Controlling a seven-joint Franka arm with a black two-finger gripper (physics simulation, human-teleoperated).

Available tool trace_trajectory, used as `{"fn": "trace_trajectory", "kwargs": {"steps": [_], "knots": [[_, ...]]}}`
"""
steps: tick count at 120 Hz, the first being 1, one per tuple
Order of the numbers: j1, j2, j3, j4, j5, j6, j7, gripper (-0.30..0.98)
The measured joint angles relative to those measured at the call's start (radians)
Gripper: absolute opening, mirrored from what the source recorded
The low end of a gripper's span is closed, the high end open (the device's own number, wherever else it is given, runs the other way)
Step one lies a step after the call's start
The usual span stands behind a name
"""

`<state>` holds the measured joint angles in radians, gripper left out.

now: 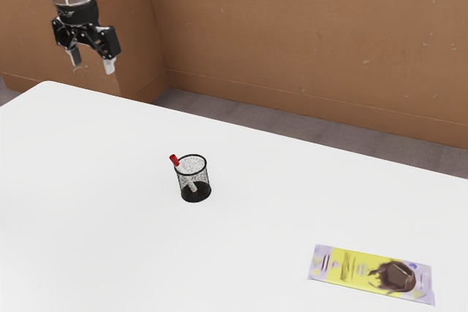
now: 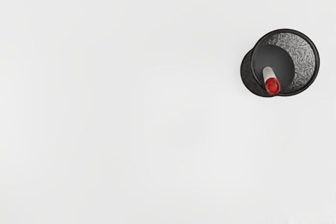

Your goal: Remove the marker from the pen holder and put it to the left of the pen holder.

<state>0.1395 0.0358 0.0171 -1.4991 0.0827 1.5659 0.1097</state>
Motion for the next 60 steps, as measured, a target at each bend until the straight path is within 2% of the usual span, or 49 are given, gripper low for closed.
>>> {"fn": "trace_trajectory", "kwargs": {"steps": [22,38,44,52,60], "knots": [[-0.050,0.000,0.001,0.000,0.000,0.000,0.015,0.69],[-0.066,-0.016,-0.002,-0.007,-0.031,0.000,0.036,0.69],[-0.091,-0.022,0.023,-0.059,-0.061,0.012,0.059,0.69],[-0.144,-0.036,0.081,-0.207,-0.116,0.073,0.104,0.69],[-0.166,-0.001,0.111,-0.280,-0.157,0.128,0.149,0.69]]}}
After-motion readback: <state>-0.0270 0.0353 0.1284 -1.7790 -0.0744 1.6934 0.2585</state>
